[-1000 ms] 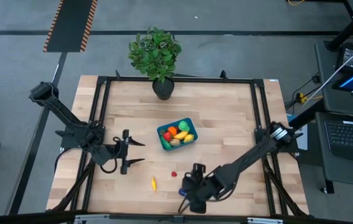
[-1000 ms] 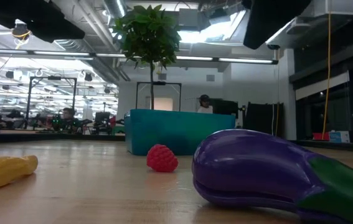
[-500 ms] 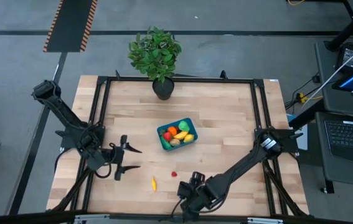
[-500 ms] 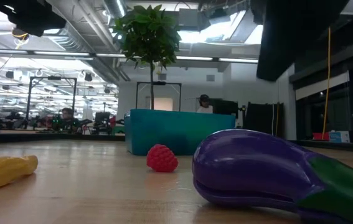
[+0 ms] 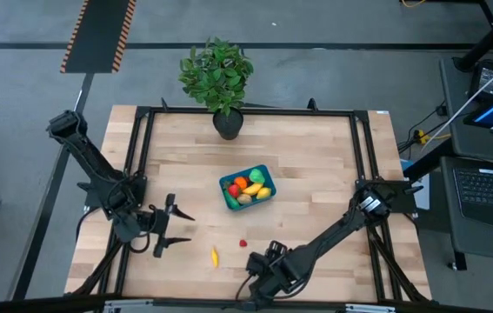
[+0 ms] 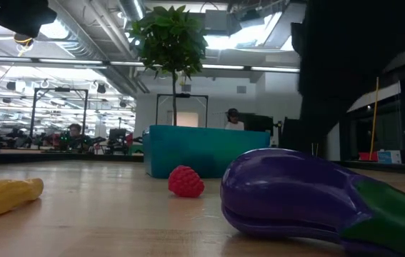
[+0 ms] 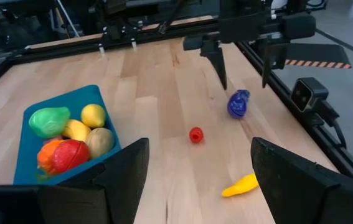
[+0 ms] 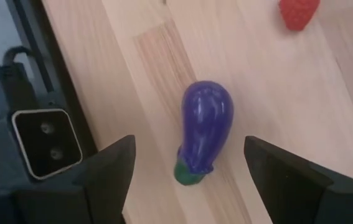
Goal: Pick and placing Produce into tupperware
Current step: Put the violet eggplant into the blue bin
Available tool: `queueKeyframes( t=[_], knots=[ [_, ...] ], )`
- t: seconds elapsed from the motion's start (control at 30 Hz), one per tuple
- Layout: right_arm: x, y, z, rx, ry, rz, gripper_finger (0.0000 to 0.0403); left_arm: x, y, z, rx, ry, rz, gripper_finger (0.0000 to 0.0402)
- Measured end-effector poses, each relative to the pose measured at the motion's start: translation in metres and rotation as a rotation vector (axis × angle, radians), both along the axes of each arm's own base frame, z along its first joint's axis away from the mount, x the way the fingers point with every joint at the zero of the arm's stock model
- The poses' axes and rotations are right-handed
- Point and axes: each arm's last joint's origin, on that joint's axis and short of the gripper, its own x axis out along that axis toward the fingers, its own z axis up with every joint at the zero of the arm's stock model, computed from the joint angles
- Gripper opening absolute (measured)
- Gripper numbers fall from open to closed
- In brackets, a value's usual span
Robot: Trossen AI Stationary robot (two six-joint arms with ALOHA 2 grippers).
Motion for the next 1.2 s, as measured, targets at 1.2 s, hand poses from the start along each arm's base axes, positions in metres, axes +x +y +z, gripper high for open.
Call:
queueKeyframes(
  t=[1.2],
  knots=[
    [0.003, -0.020, -0.049, 0.028, -0.072, -0.040, 0.0301, -0.001, -0.001, 0.000, 0.000, 0.000, -0.006, 0.0271]
  ],
)
